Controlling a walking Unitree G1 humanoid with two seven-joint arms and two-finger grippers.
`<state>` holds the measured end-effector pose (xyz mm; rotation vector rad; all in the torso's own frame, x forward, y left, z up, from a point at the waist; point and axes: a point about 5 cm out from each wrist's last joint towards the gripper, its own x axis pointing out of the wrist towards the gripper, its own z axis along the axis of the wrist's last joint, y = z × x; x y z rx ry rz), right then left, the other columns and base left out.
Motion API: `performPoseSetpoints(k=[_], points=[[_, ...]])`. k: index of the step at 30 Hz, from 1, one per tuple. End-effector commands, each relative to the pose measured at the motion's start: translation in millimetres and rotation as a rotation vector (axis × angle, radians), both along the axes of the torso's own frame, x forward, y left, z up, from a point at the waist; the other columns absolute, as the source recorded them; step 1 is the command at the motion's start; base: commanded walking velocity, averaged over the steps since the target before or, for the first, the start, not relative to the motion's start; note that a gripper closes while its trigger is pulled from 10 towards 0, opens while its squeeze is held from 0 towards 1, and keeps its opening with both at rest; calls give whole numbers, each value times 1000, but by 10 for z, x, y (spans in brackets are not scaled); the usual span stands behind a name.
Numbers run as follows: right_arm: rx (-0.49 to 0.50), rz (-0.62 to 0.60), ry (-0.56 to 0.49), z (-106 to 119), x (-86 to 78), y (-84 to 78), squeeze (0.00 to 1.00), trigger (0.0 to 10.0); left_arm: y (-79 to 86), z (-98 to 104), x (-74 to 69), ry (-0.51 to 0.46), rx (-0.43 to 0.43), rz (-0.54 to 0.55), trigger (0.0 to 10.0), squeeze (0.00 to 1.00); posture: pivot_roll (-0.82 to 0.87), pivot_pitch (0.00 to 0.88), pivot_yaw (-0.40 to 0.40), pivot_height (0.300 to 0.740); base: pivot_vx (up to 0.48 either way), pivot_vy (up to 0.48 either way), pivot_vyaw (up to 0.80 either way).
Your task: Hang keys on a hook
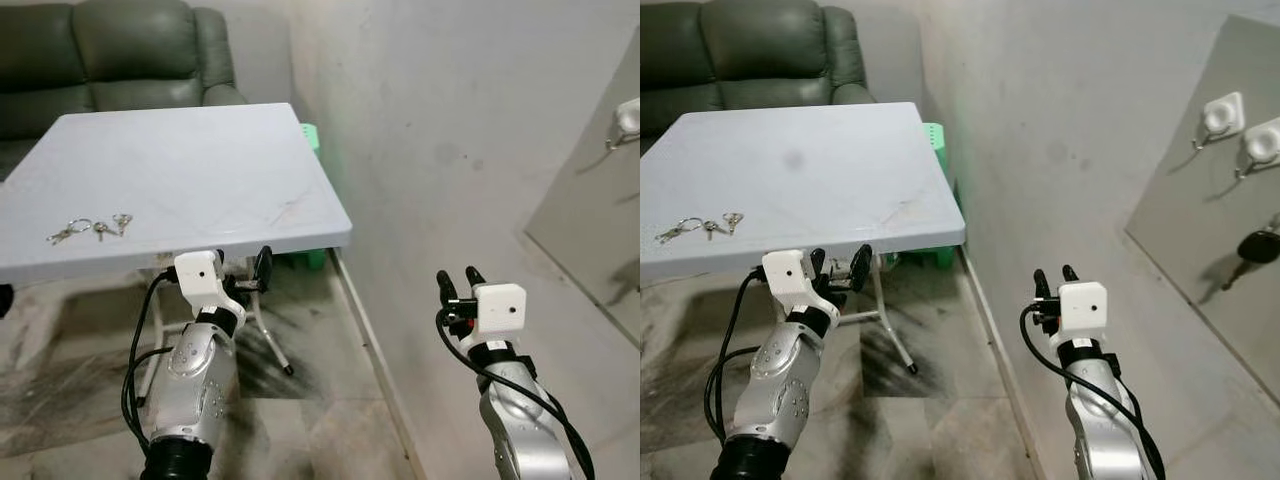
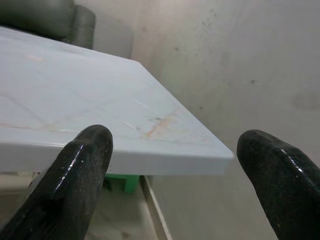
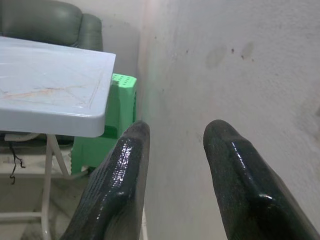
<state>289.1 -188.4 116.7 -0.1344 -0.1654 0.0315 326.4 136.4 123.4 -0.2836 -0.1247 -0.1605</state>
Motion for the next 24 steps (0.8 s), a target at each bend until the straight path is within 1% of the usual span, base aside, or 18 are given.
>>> performPoseSetpoints(k=[1,3,8,10,13,17,19,21,24], points=[[2,2,-10,27,25,-6,0,10000,35,10,23,-2,-8,7,10000,0,-24,6,-34,740,0,0,800],[3,2,-11,28,24,-7,0,10000,36,4,26,4,-29,1,10000,0,-24,6,-34,740,0,0,800],[4,5,-9,21,16,-7,0,10000,31,10,31,1,-24,-1,10000,0,-25,2,-32,740,0,457,800],[5,4,-9,19,15,-8,0,10000,37,18,34,-4,4,10,10000,0,-25,2,-32,740,0,0,800],[6,5,-8,17,11,-10,0,10000,20,13,36,-1,-13,6,10000,0,-27,0,-33,740,0,0,800],[0,2,-9,20,14,-19,0,10000,17,16,45,1,1,14,10000,0,-28,0,-33,740,0,0,780],[11,7,-23,37,16,-16,0,10000,12,16,47,-1,-4,9,10000,0,-28,0,-34,740,0,0,228],[55,8,-29,48,17,-20,0,10000,6,8,47,4,-19,1,10000,0,-28,0,-35,740,0,0,0],[34,12,-34,60,18,-16,0,10000,4,5,50,6,-36,-6,10000,0,-28,0,-36,740,0,0,0]])
